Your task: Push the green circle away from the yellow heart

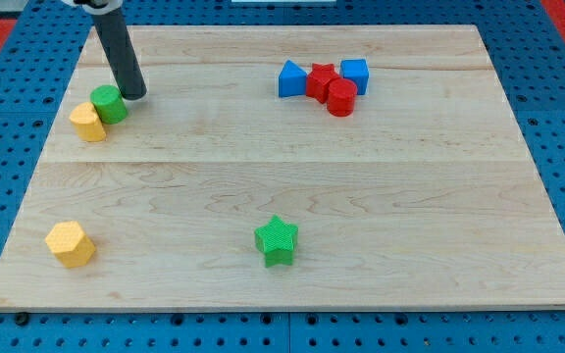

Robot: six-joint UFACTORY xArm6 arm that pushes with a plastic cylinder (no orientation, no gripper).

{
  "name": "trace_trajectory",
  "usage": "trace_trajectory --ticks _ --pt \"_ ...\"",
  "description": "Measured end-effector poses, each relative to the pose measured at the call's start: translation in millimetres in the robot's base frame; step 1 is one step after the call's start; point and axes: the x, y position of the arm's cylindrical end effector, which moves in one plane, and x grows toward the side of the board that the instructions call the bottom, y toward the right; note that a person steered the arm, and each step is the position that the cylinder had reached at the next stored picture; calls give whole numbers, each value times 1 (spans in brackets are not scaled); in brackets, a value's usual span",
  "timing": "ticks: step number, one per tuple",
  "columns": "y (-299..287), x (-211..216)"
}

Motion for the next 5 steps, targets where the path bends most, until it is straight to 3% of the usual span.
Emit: trace_trajectory --ticks 2,5 --pt "-33 2" --pt "-8 100"
